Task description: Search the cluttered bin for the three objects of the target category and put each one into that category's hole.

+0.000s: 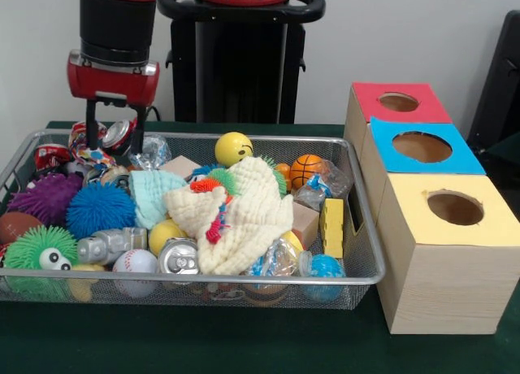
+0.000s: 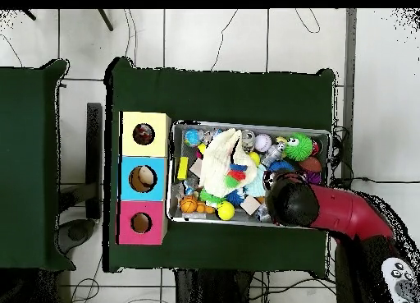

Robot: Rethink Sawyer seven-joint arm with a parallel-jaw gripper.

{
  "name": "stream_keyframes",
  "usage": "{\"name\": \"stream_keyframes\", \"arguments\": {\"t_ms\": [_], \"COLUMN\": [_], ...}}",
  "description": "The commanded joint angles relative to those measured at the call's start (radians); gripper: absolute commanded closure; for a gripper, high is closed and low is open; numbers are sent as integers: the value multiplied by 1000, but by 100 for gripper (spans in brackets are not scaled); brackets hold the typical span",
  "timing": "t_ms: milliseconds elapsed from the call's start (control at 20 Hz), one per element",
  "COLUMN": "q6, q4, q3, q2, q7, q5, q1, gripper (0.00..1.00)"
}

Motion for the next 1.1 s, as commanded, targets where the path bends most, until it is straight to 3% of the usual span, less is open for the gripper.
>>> {"name": "stream_keyframes", "arguments": {"t_ms": [50, 500, 1100], "q6": [35, 26, 49], "q4": [65, 12, 7], "q3": [115, 46, 50], "q2": [11, 36, 20], "q7": [-88, -65, -67], "q5": [-77, -190, -256], "q1": [-10, 18, -14], "gripper": [0, 0, 0]}}
